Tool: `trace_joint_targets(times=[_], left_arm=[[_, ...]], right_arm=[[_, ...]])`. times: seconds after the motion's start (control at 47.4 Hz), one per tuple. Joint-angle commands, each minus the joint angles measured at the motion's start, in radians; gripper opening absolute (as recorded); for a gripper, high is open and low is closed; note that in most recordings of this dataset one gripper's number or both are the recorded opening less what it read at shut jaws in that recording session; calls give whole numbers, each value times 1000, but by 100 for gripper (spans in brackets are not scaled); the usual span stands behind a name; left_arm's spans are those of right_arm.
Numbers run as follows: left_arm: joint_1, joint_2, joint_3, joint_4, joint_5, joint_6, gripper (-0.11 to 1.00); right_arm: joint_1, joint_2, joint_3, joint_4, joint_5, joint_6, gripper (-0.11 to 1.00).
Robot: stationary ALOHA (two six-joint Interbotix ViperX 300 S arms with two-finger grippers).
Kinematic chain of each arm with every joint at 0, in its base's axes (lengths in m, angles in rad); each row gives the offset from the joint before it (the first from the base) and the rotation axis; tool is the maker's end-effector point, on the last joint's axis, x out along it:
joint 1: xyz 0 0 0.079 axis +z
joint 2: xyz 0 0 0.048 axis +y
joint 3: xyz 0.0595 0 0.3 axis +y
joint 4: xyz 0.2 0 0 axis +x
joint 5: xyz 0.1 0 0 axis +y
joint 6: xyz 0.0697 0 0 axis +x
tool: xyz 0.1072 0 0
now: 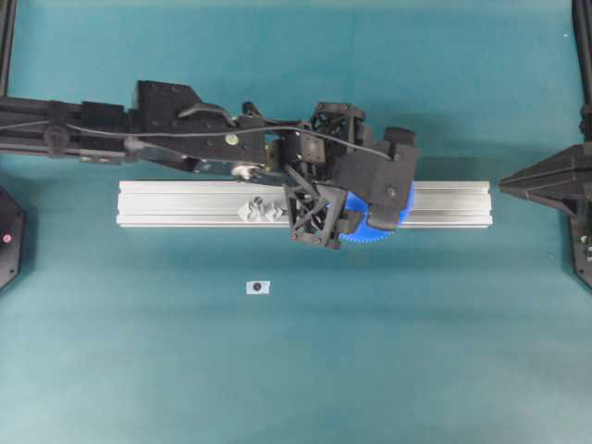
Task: Find the location of the shaft and insert the large gear.
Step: 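Lift the blue gear with the left gripper and carry it over the rail, then align the gear's center hole above the left metal shaft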
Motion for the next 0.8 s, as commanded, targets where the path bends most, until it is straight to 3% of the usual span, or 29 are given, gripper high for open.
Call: trace_joint_targets(times=[0.0,0.78], left_arm=[[9,-15,-34,3,-12,3,71],[64,25,-37,3,-9,12,71]], right_arm=[[-11,5,-9,-2,-5,8,0],[-20,5,2,-2,-9,8,0]])
